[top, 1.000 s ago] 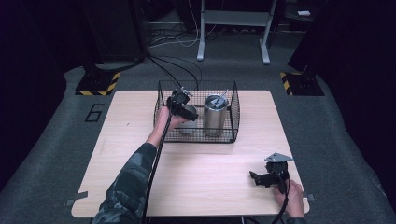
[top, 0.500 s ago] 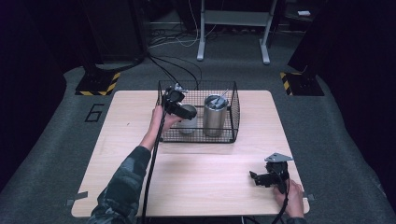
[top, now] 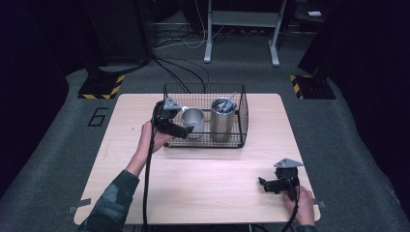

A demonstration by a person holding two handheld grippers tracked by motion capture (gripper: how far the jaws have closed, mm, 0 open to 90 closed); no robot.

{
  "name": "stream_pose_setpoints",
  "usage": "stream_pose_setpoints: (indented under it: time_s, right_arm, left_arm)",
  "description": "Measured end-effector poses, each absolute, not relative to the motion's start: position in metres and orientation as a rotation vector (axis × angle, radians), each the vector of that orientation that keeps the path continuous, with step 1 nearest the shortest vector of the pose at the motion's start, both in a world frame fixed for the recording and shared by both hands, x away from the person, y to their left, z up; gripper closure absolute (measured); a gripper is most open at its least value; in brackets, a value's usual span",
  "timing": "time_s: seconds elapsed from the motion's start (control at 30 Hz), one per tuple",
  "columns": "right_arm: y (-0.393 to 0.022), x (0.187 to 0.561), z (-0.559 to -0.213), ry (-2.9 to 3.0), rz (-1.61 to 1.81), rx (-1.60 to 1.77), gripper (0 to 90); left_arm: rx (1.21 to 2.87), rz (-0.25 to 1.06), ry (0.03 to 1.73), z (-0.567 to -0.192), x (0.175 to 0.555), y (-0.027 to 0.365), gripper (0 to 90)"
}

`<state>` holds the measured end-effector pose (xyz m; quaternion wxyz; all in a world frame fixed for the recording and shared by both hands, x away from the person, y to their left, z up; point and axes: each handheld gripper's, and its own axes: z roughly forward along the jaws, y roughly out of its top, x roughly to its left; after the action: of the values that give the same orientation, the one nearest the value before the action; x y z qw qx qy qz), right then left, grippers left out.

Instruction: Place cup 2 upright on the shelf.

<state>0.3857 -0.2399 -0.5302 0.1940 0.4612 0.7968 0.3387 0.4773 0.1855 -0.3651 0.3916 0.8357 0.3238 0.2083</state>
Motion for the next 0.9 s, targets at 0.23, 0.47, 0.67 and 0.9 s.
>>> stream_pose_setpoints:
  time_s: [0.23,0.47,0.67,0.9]
  right_arm:
    - [-0.24,0.386,-0.53,2.235,0.95,1.293,0.0]
    - [-0.24,0.386,-0.53,2.235,0.95,1.293,0.0]
    - [-0.24,0.386,-0.53,2.234,0.95,1.293,0.0]
    - [-0.24,0.386,-0.53,2.235,0.95,1.293,0.0]
  left_arm:
    - [2.11,0.574,0.812,-0.377,0.44,0.201,0.5]
    - [2.121,0.596,0.823,-0.397,0.407,0.217,0.3]
    - [2.142,0.605,0.853,-0.419,0.385,0.233,0.2]
    - [2.186,0.619,0.943,-0.455,0.366,0.257,0.2]
